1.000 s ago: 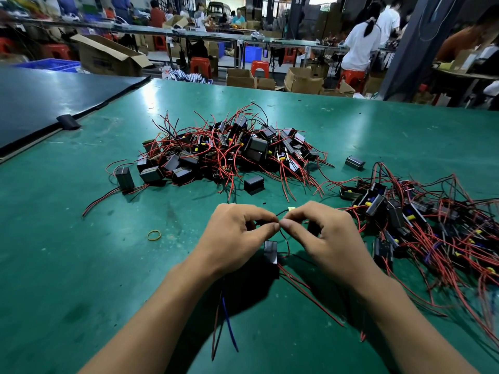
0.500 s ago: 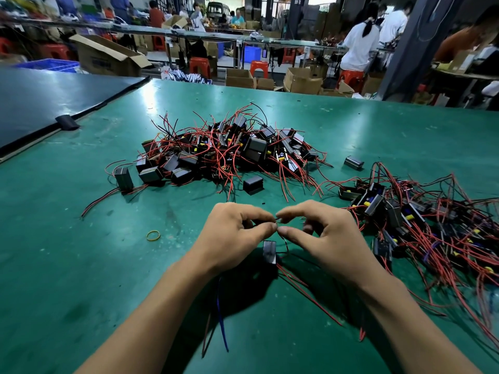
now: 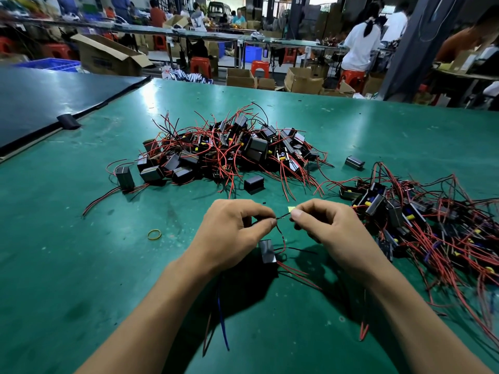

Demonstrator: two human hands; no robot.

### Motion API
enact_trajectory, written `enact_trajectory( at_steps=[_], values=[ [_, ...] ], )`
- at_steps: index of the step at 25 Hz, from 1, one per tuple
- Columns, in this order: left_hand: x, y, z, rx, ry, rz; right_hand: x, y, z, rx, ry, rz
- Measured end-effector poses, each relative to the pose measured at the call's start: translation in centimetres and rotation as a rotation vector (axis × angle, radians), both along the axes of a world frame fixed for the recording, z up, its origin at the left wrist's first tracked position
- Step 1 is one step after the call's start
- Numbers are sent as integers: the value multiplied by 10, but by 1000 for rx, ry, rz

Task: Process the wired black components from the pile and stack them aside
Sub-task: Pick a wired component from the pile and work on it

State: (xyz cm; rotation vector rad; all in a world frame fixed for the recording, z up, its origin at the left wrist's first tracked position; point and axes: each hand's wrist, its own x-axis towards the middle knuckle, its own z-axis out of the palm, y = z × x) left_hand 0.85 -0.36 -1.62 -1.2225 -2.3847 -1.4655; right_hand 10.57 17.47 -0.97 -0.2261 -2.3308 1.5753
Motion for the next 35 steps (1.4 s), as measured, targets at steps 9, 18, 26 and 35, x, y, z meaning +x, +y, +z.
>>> enact_trajectory(
  at_steps=[9, 18, 26, 35],
  values=[
    [4, 0, 7, -38, -351, -78, 0, -4, -13, 789, 454, -4],
    [5, 1, 8, -28, -374, -90, 1, -2, -8, 769, 415, 29],
    [10, 3, 2, -44, 235, 29, -6, -18, -6, -112, -131, -16],
    [14, 6, 1, -188, 416, 119, -6, -26, -13, 389, -18, -128]
  ],
)
